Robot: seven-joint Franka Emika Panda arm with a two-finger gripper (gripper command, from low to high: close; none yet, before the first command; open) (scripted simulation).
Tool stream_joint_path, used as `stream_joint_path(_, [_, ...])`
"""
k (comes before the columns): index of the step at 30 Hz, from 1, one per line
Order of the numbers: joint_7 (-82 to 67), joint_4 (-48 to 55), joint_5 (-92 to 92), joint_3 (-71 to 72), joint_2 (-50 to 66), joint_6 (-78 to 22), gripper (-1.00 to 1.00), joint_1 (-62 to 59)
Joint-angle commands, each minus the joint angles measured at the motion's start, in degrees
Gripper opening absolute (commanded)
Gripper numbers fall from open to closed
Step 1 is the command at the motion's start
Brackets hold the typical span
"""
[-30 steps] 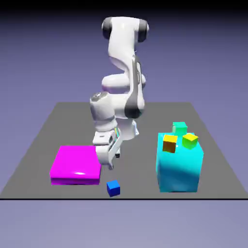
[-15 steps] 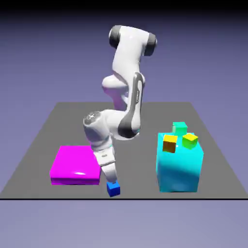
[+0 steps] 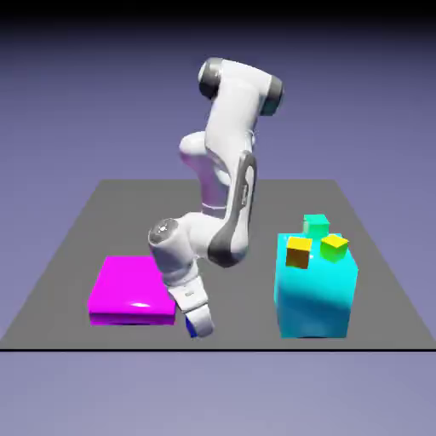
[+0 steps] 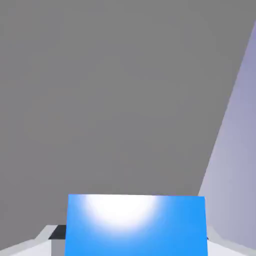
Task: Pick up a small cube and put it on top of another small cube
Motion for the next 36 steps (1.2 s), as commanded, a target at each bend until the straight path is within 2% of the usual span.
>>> stream_joint_path(1, [-0.2,0.2,-1.4,1.1,-1.7,-1.2,-1.00,0.2])
stream_joint_path(12, [-8.1,3.8,-27.7,7.1,-24.4,-19.8,-1.00,9.7])
stream_joint_path(19, [-24.9,2.2,-34.8,12.5,-29.3,-25.3,-1.00,24.2])
stream_joint_path(25, [-37.5,3.4,-47.5,8.9,-36.7,-33.3,-1.00,36.5])
stream_joint_path(31, [-37.7,-5.5,-47.5,8.2,-35.2,-23.0,-1.00,36.0])
stream_joint_path(32, [-37.7,-5.5,-47.5,8.2,-35.2,-23.0,1.00,36.0])
stream_joint_path(36, [-37.6,0.7,-47.5,8.7,-36.3,-30.2,1.00,36.3])
